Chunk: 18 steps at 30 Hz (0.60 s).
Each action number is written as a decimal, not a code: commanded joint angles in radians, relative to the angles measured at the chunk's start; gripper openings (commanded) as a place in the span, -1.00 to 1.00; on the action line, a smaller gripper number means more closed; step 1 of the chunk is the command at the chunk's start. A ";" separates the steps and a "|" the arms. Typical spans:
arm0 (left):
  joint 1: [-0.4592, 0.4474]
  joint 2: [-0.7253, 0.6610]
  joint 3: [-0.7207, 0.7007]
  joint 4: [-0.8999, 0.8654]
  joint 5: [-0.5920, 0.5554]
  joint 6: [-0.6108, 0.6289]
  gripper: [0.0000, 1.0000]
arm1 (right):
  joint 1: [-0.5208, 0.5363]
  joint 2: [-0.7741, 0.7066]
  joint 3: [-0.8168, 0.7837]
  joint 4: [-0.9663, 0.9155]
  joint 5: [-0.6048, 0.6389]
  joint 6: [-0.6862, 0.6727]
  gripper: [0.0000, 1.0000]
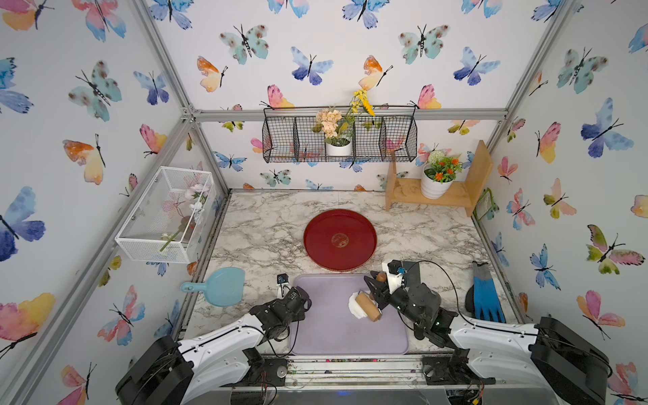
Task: Roll out the dumpling wrappers from the dough
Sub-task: Flatten out the dough on the work surface.
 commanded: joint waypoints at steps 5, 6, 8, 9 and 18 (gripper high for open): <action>-0.009 0.053 0.011 0.081 0.122 -0.002 -0.81 | 0.012 0.081 -0.060 -0.091 0.001 0.039 -0.96; -0.008 0.055 0.011 0.081 0.122 -0.001 -0.83 | 0.016 0.090 -0.062 -0.083 0.002 0.044 -0.96; -0.009 0.055 0.011 0.083 0.123 -0.001 -0.87 | 0.018 0.114 -0.066 -0.062 0.001 0.054 -0.96; -0.009 0.053 0.012 0.083 0.122 -0.001 -0.90 | 0.020 0.128 -0.067 -0.052 -0.001 0.059 -0.96; -0.009 0.052 0.002 0.090 0.127 -0.006 -1.00 | 0.053 0.254 -0.044 0.021 -0.031 0.090 -0.96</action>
